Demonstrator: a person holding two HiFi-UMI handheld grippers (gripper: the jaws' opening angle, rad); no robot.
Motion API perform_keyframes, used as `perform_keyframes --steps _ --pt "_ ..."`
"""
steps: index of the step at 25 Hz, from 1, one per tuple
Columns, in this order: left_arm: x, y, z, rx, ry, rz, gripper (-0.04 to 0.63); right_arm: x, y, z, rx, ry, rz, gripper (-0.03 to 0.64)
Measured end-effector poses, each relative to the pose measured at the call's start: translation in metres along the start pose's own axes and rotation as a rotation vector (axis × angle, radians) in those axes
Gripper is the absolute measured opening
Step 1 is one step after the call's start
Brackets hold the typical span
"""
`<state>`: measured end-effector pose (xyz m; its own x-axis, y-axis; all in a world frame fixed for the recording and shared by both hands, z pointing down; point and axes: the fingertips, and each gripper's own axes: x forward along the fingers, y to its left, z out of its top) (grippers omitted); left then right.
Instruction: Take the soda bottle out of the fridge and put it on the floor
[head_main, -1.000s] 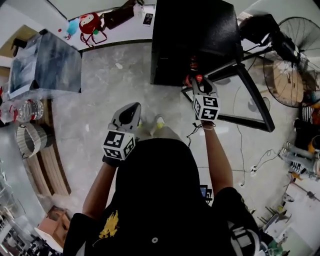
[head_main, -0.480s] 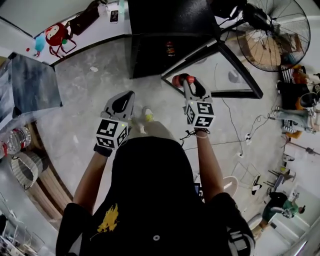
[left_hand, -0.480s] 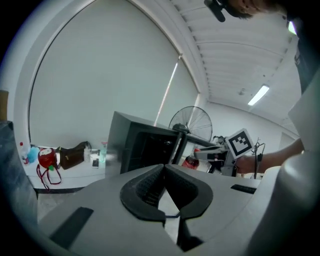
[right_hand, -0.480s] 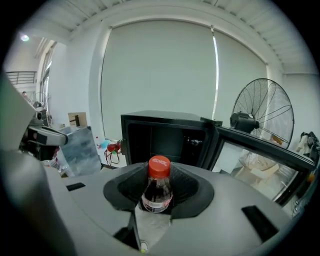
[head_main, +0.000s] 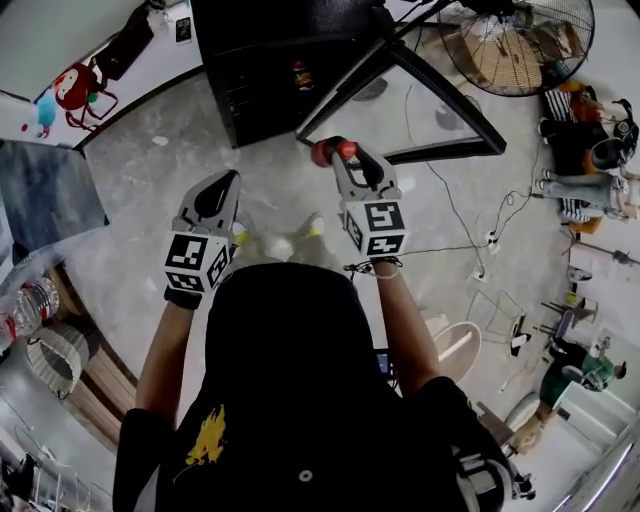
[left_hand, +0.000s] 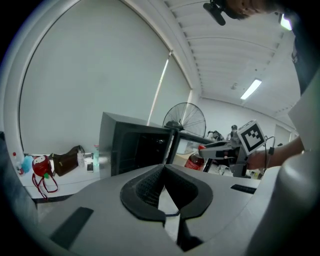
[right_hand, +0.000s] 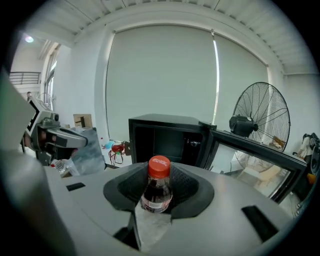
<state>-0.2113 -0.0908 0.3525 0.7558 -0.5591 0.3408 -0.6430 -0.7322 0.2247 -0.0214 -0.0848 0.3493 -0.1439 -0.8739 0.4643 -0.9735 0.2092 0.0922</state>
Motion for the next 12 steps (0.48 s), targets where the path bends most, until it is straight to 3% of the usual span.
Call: perform_keyframes --steps 5,12 --pt "0.027 -0.045 0.007 0.004 -0.011 0.072 0.018 -0.014 -0.032 -0.004 -0.049 -0.036 0.092 0.121" --pt "0.052 -0.094 0.002 -0.027 -0.019 0.243 0.018 -0.035 -0.088 -0.032 -0.058 -0.061 0.226 0.121"
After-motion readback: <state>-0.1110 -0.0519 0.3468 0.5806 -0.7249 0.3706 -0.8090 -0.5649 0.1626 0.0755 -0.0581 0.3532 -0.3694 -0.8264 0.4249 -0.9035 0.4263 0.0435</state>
